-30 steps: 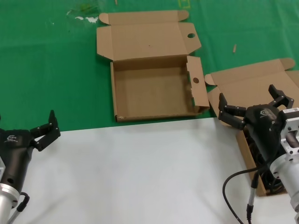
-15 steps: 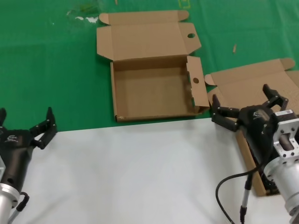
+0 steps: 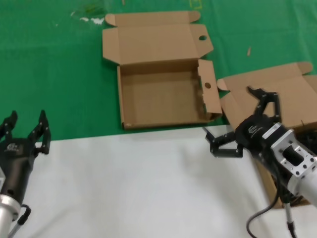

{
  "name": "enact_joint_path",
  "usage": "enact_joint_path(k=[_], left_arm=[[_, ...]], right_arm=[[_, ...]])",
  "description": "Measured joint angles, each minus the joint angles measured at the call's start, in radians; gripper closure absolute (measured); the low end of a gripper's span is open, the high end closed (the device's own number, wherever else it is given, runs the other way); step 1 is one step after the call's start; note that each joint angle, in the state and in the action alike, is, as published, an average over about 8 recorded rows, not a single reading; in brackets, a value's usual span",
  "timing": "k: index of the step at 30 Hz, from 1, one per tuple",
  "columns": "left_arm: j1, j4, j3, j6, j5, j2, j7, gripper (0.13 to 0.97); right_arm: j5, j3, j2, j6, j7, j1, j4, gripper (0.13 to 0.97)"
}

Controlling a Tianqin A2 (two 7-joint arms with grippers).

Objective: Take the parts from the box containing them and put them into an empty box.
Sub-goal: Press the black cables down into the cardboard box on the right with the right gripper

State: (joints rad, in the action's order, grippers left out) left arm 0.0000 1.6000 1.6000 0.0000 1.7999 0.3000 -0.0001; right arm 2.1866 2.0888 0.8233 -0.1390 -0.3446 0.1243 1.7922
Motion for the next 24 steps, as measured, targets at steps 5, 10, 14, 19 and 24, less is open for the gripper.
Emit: enact_joint_path(k=[5,10,14,19,24], left_arm=[[0.000,0.000,0.000,0.000,0.000,0.000,0.000,0.669],[0.000,0.000,0.000,0.000,0.000,0.000,0.000,0.762],[0.000,0.000,0.000,0.000,0.000,0.000,0.000,0.829],[0.000,0.000,0.000,0.000,0.000,0.000,0.000,0.889],[0.000,0.000,0.000,0.000,0.000,0.000,0.000,0.931]], right_arm=[[-0.087,0.193,0.215,0.133,0.050,0.157,0.038,0.129],[-0.308,0.386,0.381,0.339,0.226,0.376,0.044,0.129],[-0.487,0.511,0.446,0.517,0.353,0.552,0.027,0.129],[-0.688,0.609,0.460,0.735,0.463,0.737,-0.011,0.129],[-0.817,0.609,0.422,0.944,0.467,0.834,-0.074,0.129]])
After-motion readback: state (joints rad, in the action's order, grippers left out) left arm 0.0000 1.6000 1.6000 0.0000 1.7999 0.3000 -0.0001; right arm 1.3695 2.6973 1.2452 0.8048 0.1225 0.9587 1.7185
